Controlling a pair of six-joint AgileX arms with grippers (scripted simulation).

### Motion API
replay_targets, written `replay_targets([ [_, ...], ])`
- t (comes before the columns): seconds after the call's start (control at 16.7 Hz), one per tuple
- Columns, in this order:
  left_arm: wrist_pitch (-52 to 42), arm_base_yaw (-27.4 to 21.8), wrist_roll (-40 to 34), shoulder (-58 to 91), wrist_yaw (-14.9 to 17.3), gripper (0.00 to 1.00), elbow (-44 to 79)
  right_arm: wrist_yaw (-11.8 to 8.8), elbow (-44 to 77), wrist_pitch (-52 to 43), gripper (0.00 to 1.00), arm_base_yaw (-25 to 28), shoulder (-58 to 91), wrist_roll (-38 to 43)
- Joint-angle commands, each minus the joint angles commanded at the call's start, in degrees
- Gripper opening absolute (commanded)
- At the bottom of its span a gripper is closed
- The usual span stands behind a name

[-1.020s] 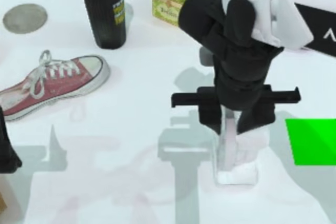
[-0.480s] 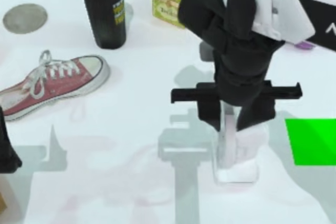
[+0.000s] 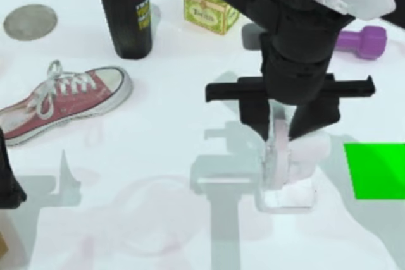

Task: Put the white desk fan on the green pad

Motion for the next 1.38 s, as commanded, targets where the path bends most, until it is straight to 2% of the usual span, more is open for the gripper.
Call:
replay_targets([
  [0.3, 0.00, 0.00, 0.00, 0.00, 0.00, 1.00, 0.00, -0.68, -1.00, -0.71, 0.00, -1.20, -0.41, -3.40],
  [0.54, 0.00, 0.00, 0.00, 0.00, 0.00, 1.00, 0.00, -2.40, -3.20, -2.67, 0.00, -4.57, -1.83, -16.45],
  [0.72, 0.00, 0.00, 0.00, 0.00, 0.00, 1.00, 0.00, -3.70, -5.36, -3.79, 0.00, -8.47, -3.62, -31.87],
  [0.96, 0.00, 0.00, 0.00, 0.00, 0.00, 1.00, 0.00, -4.65, -8.62, -4.06, 0.00, -14.67, -6.42, -56.83],
  [1.14, 0.00, 0.00, 0.00, 0.00, 0.00, 1.00, 0.00, -4.52, -11.11, -3.26, 0.00, -19.58, -8.44, -76.77],
  [1.38, 0.00, 0.00, 0.00, 0.00, 0.00, 1.00, 0.00, -3.38, -14.30, -1.12, 0.00, -25.86, -10.81, -100.82],
])
